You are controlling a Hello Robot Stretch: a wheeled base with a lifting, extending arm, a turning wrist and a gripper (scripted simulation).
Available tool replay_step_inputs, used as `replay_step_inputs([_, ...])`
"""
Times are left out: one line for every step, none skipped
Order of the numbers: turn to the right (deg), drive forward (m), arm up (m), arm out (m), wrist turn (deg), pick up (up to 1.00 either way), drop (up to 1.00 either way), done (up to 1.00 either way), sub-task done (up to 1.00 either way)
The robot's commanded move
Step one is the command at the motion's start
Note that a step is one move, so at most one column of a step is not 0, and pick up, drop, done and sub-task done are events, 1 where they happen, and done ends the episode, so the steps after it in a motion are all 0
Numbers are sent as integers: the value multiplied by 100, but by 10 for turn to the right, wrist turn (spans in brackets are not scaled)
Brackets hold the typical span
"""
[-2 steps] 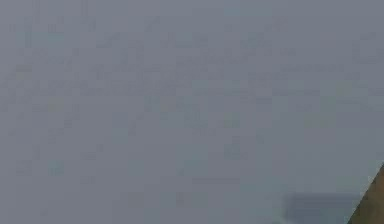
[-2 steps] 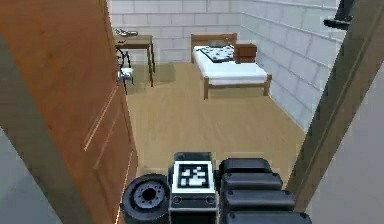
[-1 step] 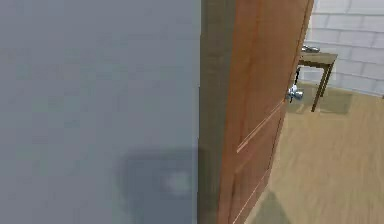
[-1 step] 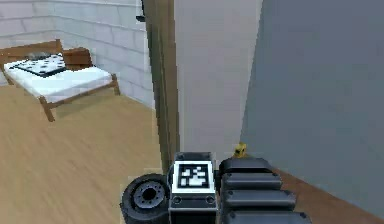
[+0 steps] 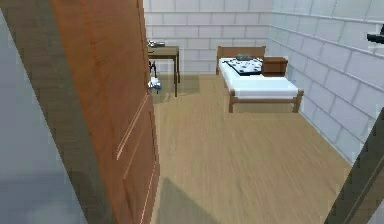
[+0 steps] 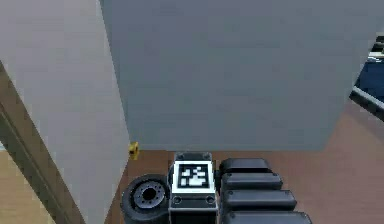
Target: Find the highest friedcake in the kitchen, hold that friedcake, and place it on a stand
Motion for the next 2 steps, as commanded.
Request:
replay_step_inputs([30,0,0,0,0,0,0,0,0])
replay_step_inputs([450,0,0,0,0,0,0,0,0])
